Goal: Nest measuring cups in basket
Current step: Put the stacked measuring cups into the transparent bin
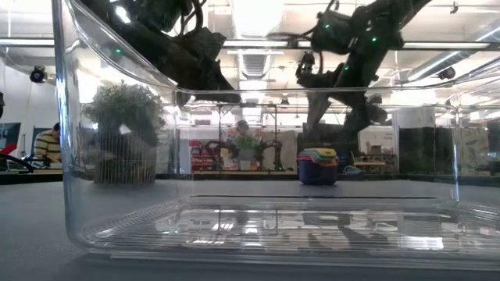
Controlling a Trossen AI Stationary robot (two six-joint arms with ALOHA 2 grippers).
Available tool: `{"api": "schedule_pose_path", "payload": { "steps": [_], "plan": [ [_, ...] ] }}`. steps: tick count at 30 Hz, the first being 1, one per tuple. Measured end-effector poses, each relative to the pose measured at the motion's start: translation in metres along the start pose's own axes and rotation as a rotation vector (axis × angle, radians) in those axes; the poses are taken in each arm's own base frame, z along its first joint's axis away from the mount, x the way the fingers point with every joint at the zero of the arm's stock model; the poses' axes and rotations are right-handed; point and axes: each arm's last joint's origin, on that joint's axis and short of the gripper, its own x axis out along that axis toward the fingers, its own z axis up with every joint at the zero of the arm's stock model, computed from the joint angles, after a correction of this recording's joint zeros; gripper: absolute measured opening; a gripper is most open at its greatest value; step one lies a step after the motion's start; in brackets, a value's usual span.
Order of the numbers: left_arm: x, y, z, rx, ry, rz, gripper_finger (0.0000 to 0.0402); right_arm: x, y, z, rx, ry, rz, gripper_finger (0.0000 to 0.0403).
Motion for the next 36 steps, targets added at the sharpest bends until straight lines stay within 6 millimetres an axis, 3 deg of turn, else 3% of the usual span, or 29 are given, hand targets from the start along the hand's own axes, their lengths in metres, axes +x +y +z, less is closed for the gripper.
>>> {"api": "schedule_pose_path", "payload": {
  "steps": [16, 26, 30, 36],
  "plan": [
    [0.000, 0.001, -0.003, 0.016, 0.025, 0.005, 0.0000, 0.049, 0.009, -0.008, 0.028, 0.052, -0.198, 0.0368],
    [0.000, 0.001, -0.003, 0.021, 0.030, 0.006, 0.0000, 0.060, 0.010, -0.006, -0.080, 0.068, -0.234, 0.0366],
    [0.000, 0.001, -0.003, 0.022, 0.031, 0.006, 0.0000, 0.058, 0.008, -0.004, -0.103, 0.072, -0.241, 0.0337],
    [0.000, 0.001, -0.004, 0.035, 0.037, 0.008, 0.0000, 0.058, 0.003, -0.002, -0.149, 0.089, -0.258, 0.0250]
  ]
}}
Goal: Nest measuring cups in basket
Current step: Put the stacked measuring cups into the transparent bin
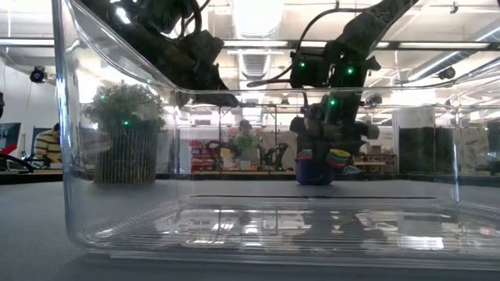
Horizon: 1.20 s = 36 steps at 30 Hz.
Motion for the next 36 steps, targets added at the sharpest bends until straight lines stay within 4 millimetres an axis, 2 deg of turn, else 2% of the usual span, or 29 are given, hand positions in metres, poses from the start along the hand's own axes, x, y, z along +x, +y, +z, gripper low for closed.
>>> {"api": "schedule_pose_path", "payload": {
  "steps": [5, 8, 20, 30, 36],
  "plan": [
    [0.000, 0.000, -0.001, 0.007, 0.012, 0.003, 0.0000, 0.001, -0.003, 0.002, -0.051, 0.004, -0.004, 0.0173],
    [-0.001, 0.000, -0.001, 0.007, 0.010, 0.003, 0.0000, 0.002, -0.005, 0.003, -0.071, 0.020, 0.007, 0.0145],
    [-0.001, 0.000, -0.001, 0.016, 0.013, 0.004, 0.0000, -0.002, -0.011, -0.001, -0.238, 0.090, 0.018, 0.0136],
    [-0.001, 0.001, 0.000, 0.023, 0.004, 0.029, 0.0000, -0.040, -0.016, 0.002, -0.285, 0.002, 0.102, 0.0132],
    [-0.001, 0.001, 0.000, 0.023, 0.004, 0.030, 0.0000, -0.057, -0.025, -0.002, -0.282, -0.012, 0.114, 0.0132]
  ]
}}
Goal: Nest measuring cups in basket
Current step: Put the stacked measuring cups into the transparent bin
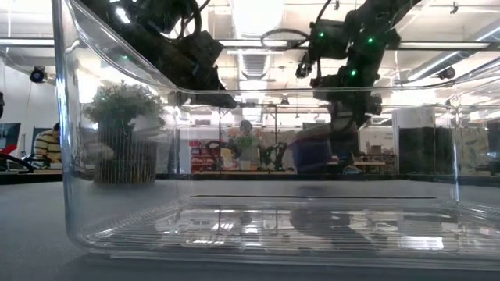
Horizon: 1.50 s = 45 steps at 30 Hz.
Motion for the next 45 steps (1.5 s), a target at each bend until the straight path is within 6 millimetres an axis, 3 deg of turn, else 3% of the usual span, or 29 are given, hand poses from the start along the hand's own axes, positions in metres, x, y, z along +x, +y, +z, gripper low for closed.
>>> {"api": "schedule_pose_path", "payload": {
  "steps": [7, 15, 22, 28, 39, 45],
  "plan": [
    [-0.004, 0.000, 0.004, 0.026, -0.018, -0.003, 0.0000, -0.024, 0.011, -0.009, -0.073, -0.063, 0.049, 0.0131],
    [-0.030, 0.003, 0.010, 0.056, -0.153, -0.051, 0.0000, -0.043, 0.033, -0.022, -0.156, -0.121, 0.092, 0.0131],
    [-0.068, 0.023, -0.013, -0.004, -0.334, -0.115, 0.0000, -0.052, 0.061, -0.036, -0.251, -0.176, 0.123, 0.0130],
    [-0.091, 0.034, -0.023, -0.032, -0.414, -0.134, 0.0000, -0.074, 0.089, -0.050, -0.325, -0.300, 0.254, 0.0130],
    [-0.093, 0.036, -0.025, -0.036, -0.402, -0.133, 0.0000, -0.088, 0.148, -0.097, -0.450, -0.350, 0.474, 0.0130],
    [-0.092, 0.036, -0.025, -0.041, -0.409, -0.114, 0.0000, -0.088, 0.168, -0.116, -0.471, -0.331, 0.542, 0.0130]
  ]
}}
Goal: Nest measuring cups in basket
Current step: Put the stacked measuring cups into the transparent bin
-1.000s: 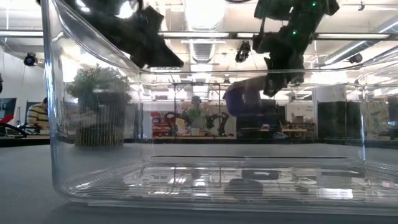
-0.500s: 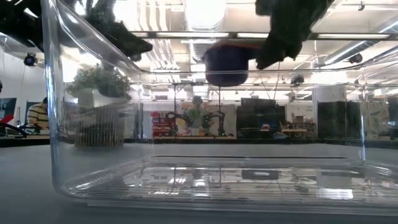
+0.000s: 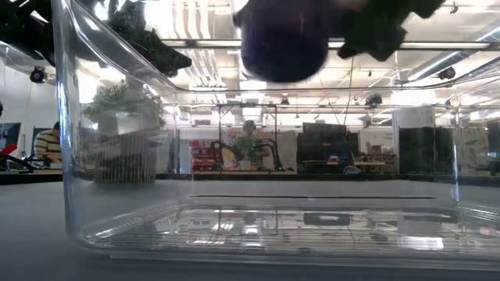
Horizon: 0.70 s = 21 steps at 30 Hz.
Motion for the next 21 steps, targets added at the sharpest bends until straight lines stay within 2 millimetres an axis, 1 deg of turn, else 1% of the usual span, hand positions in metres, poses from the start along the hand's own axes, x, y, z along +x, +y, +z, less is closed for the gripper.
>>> {"api": "schedule_pose_path", "payload": {
  "steps": [4, 9, 17, 21],
  "plan": [
    [0.000, 0.000, 0.000, 0.000, -0.001, 0.002, 0.0000, 0.012, 0.010, -0.009, 0.012, 0.045, 0.035, 0.0130],
    [0.000, 0.000, 0.000, -0.006, -0.001, 0.007, 0.0000, 0.024, 0.016, -0.010, 0.031, 0.046, 0.099, 0.0130],
    [0.000, 0.000, 0.000, -0.037, 0.001, 0.004, 0.0000, 0.018, 0.021, -0.001, 0.017, 0.016, 0.122, 0.0128],
    [0.002, -0.001, -0.004, -0.041, 0.018, 0.005, 0.0000, 0.023, 0.023, -0.003, 0.003, 0.038, 0.137, 0.0128]
  ]
}}
